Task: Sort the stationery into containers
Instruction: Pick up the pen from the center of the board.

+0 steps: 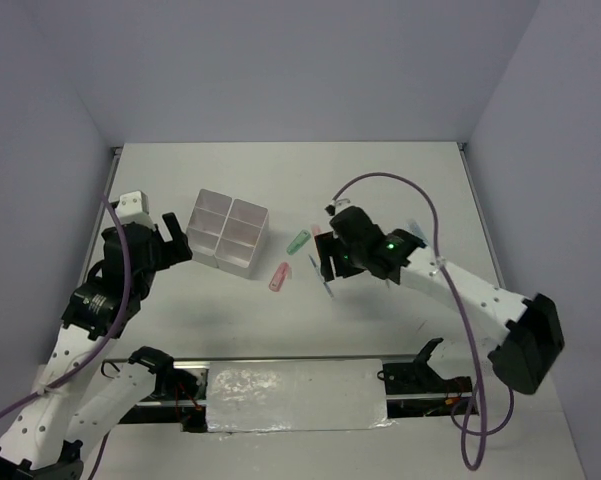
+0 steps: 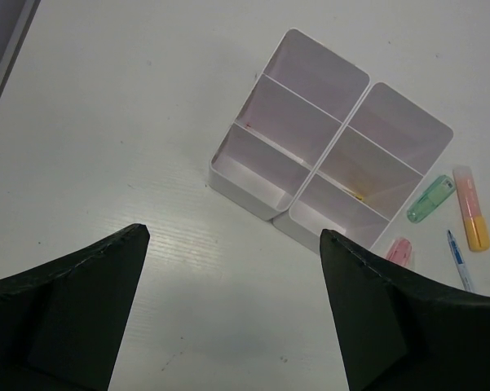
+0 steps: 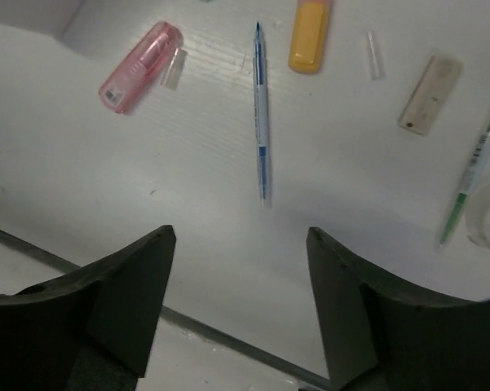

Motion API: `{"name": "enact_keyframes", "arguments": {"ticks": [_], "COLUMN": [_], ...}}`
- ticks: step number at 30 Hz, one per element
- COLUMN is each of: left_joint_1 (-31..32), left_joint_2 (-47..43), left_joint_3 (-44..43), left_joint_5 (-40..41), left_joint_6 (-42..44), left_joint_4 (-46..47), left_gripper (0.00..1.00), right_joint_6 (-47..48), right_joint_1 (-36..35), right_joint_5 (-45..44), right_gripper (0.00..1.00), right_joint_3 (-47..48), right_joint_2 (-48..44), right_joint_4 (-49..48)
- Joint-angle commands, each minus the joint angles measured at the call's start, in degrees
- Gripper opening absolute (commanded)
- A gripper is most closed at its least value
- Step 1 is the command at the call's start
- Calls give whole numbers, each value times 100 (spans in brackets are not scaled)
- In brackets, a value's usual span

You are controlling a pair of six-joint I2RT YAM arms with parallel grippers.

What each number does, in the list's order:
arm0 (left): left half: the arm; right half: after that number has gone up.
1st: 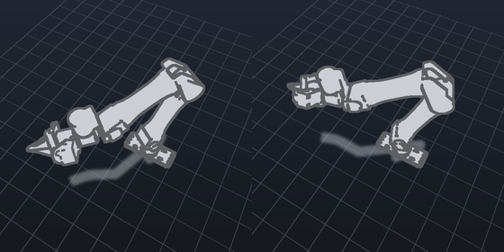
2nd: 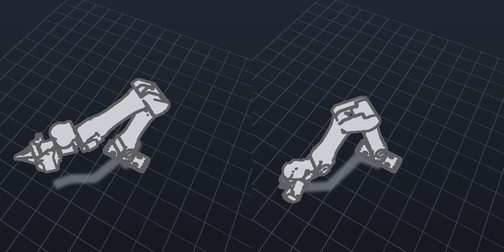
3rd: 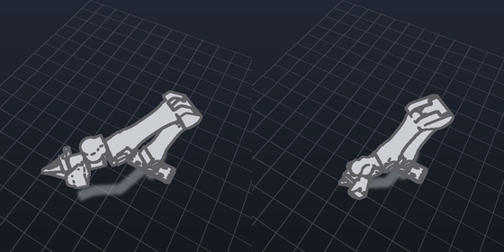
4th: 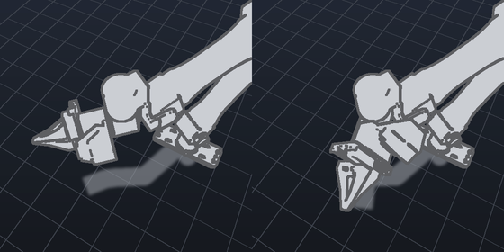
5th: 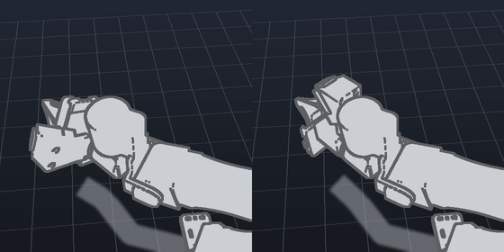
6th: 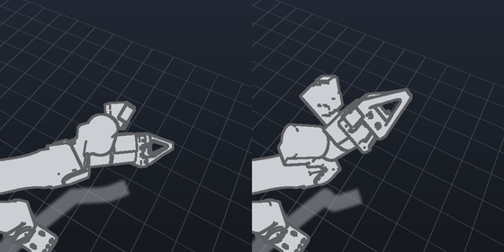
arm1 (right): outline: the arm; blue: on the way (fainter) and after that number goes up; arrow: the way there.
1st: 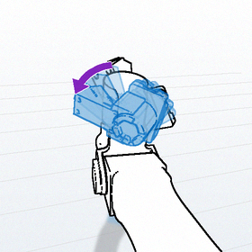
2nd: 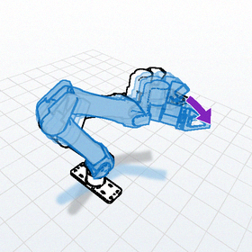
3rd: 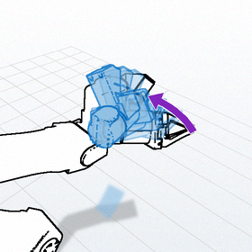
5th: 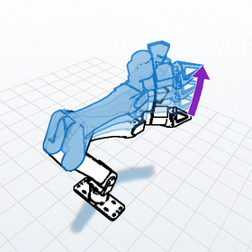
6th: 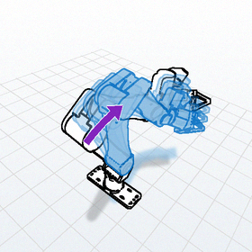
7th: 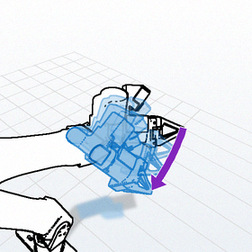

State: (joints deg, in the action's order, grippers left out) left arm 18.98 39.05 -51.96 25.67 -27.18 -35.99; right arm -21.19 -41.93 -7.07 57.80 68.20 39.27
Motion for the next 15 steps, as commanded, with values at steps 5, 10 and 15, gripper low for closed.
{"name": "enact_keyframes", "arguments": {"ticks": [5, 10, 15], "left_joint_1": [9, 9, 9], "left_joint_2": [-2, 50, 77], "left_joint_3": [-33, -42, -42], "left_joint_5": [-1, -53, -115], "left_joint_6": [46, 64, 81], "left_joint_4": [136, 136, 153], "left_gripper": [99, 99, 99], "right_joint_6": [229, 238, 326], "right_joint_1": [-263, -298, -298], "right_joint_5": [-304, -488, -435], "right_gripper": [61, 58, 52], "right_joint_3": [574, 680, 715], "right_joint_2": [1809, 2495, 2891], "right_joint_4": [-683, -806, -965]}}
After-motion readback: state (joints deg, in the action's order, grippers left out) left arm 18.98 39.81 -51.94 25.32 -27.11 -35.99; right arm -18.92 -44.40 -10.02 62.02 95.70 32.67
